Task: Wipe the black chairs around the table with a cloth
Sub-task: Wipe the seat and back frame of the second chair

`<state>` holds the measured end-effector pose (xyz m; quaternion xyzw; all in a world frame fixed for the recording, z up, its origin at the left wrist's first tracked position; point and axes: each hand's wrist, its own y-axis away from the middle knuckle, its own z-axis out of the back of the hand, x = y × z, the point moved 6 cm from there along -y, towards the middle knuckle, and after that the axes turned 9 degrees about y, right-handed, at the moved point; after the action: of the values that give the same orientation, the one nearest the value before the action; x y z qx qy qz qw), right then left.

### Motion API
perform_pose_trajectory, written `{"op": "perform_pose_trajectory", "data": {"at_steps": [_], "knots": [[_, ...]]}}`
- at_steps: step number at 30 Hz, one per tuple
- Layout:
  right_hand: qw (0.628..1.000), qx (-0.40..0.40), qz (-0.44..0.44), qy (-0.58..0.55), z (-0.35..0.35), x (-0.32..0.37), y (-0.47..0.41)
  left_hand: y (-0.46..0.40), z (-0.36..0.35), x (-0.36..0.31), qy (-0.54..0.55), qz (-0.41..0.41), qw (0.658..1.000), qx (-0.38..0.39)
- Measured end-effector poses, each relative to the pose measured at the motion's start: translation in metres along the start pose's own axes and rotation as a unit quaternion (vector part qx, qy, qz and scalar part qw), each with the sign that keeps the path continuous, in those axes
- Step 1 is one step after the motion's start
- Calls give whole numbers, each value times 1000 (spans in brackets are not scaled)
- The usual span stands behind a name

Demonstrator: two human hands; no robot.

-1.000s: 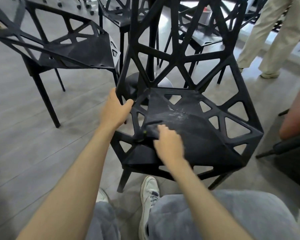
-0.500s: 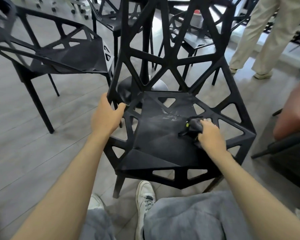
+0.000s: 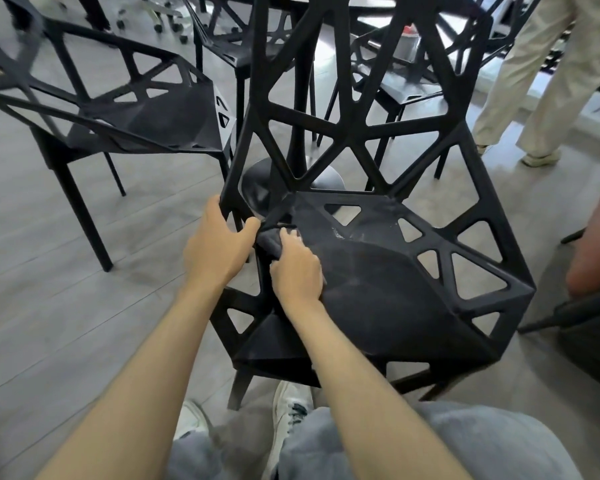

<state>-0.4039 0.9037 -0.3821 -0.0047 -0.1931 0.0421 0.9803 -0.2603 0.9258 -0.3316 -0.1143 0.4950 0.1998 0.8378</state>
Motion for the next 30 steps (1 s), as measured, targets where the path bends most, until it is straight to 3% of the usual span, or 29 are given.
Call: {"op": "perform_pose_trajectory", "data": {"at_steps": [4,10,15,22,26,30], "knots": [[997,5,44,59,18,-56,-18,0,-1,-1,-5,5,1000,-14],[989,-60,-55,125,83,-203,-51,-1,-2,-4,-26,6,999,-34],[985,-77,-129,83,62,-171,-54,-1,-4,-4,-46,-9,998,-28],[999,-31,11,9,-3,-21,-49,-3,-7,-1,-78,-25,996,-37],[994,-19,106,37,5,-53,-67,-8,-11,-4,-131,-63,988,-52],[993,-65,26,97,42,-149,-97,-11,-14,-11,-131,-78,986,-70]]}}
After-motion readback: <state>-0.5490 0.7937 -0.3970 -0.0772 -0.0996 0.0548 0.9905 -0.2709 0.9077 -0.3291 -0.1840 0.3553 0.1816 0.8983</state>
